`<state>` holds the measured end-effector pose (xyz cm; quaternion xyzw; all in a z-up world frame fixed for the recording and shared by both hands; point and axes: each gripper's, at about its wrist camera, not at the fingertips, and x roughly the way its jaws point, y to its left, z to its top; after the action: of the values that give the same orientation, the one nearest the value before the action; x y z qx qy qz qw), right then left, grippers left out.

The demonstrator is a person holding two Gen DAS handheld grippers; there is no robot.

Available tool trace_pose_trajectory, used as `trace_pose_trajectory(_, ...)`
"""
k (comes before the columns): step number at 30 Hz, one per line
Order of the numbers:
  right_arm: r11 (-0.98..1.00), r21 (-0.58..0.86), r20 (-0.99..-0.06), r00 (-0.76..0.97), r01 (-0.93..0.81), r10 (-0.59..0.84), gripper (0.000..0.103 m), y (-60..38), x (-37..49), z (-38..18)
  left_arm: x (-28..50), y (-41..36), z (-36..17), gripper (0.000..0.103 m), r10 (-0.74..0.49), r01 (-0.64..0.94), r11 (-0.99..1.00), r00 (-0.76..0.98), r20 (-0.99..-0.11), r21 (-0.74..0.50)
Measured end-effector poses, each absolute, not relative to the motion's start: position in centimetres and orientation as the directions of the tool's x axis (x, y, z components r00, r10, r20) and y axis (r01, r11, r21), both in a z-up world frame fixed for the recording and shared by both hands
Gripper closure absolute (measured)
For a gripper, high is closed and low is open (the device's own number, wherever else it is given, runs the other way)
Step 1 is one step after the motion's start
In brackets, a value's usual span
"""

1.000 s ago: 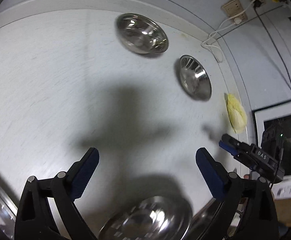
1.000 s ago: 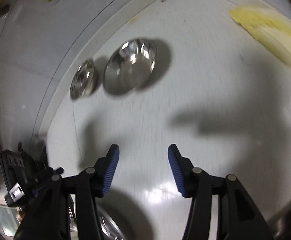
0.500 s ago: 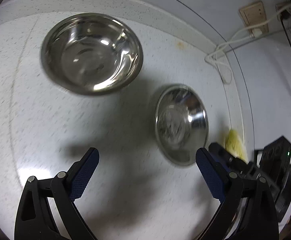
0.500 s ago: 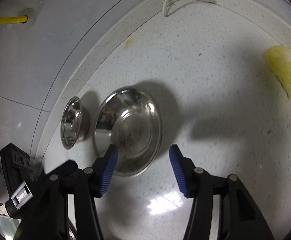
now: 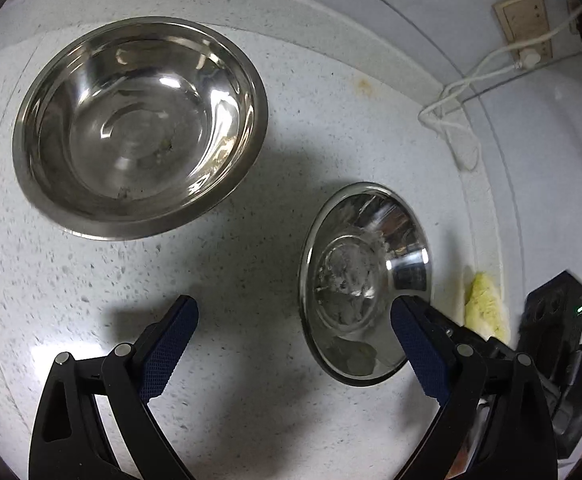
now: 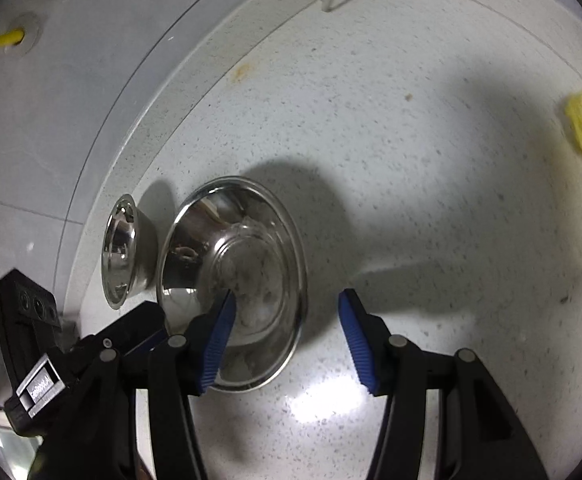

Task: Organize plates and bowls
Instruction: 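Move both open tools to the medium steel bowl, then grip the medium bowl rim with the left tool while the right tool grips it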

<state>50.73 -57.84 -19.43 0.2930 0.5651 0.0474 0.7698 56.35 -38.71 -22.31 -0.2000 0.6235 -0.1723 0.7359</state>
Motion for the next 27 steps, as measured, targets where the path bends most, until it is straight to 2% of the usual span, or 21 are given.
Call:
trace_pose_trajectory(2, 0.834, 0.497, -0.844, 0.356, 0.241, 0.400, 0.053, -57.4, 50.9, -19.4, 56.5, -39.0, -22.4, 0.008, -0.494, 0.020, 0.868, 0.148, -0.857, -0.497)
trace_pose_trajectory(5, 0.827, 0.508, -0.835, 0.373, 0.242, 0.404, 0.082, -57.3, 50.9, -19.6, 56.5, -40.0, -22.3, 0.002, -0.478, 0.069, 0.878, 0.133, -0.868, -0.473)
trace_pose_trajectory(9, 0.826, 0.505, -0.836, 0.378, 0.249, 0.398, 0.096, -57.6, 50.8, -20.0, 56.4, -40.9, -22.1, 0.002, -0.448, 0.092, 0.894, 0.136, -0.883, -0.440)
trace_pose_trajectory(11, 0.819, 0.516, -0.830, 0.384, 0.251, 0.405, 0.096, -57.8, 50.7, -20.1, 56.4, -40.8, -22.1, 0.003, -0.448, 0.078, 0.894, 0.138, -0.883, -0.442)
trace_pose_trajectory(12, 0.818, 0.518, -0.828, 0.387, 0.250, 0.406, 0.097, -57.9, 50.7, -20.1, 56.5, -40.8, -22.0, 0.027, -0.467, 0.088, 0.884, 0.148, -0.872, -0.459)
trace_pose_trajectory(13, 0.819, 0.518, -0.828, 0.387, 0.248, 0.406, 0.097, -57.9, 50.6, -20.1, 56.6, -40.9, -22.0, 0.073, -0.481, 0.090, 0.877, 0.134, -0.866, -0.473)
trace_pose_trajectory(14, 0.822, 0.515, -0.829, 0.385, 0.244, 0.405, 0.097, -57.8, 50.5, -20.0, 56.8, -41.0, -22.7, 0.091, -0.498, 0.066, 0.867, 0.095, -0.862, -0.493)
trace_pose_trajectory(15, 0.831, 0.499, -0.837, 0.384, 0.244, 0.390, 0.097, -57.8, 50.4, -19.9, 56.9, -40.6, -23.3, 0.097, -0.509, 0.023, 0.861, 0.075, -0.857, -0.509)
trace_pose_trajectory(21, 0.823, 0.514, -0.825, 0.403, 0.243, 0.397, 0.097, -57.9, 48.5, -18.8, 55.5, -40.6, -22.5, 0.097, -0.525, 0.080, 0.851, 0.085, -0.847, -0.520)
trace_pose_trajectory(27, 0.818, 0.531, -0.797, 0.458, 0.223, 0.394, 0.097, -56.6, 43.7, -15.0, 51.6, -38.9, -18.1, 0.097, -0.561, 0.142, 0.826, 0.118, -0.820, -0.545)
